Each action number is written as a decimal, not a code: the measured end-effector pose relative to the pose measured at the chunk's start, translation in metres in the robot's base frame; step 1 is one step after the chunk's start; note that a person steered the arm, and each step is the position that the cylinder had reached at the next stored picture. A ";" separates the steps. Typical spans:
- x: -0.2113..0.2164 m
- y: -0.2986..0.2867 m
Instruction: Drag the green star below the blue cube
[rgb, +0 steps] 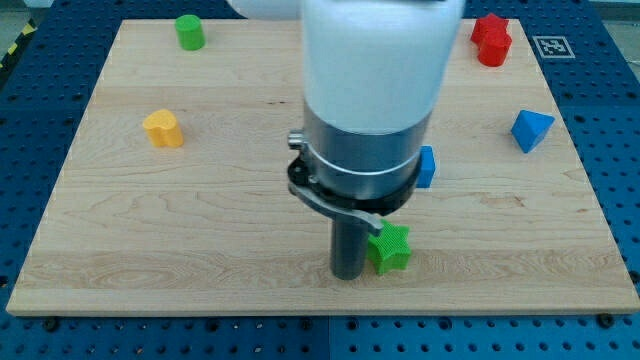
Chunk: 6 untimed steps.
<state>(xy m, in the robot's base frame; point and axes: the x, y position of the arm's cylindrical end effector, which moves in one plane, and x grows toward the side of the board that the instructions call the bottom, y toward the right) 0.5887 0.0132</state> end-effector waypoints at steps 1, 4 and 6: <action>-0.009 -0.006; -0.013 0.045; -0.036 0.081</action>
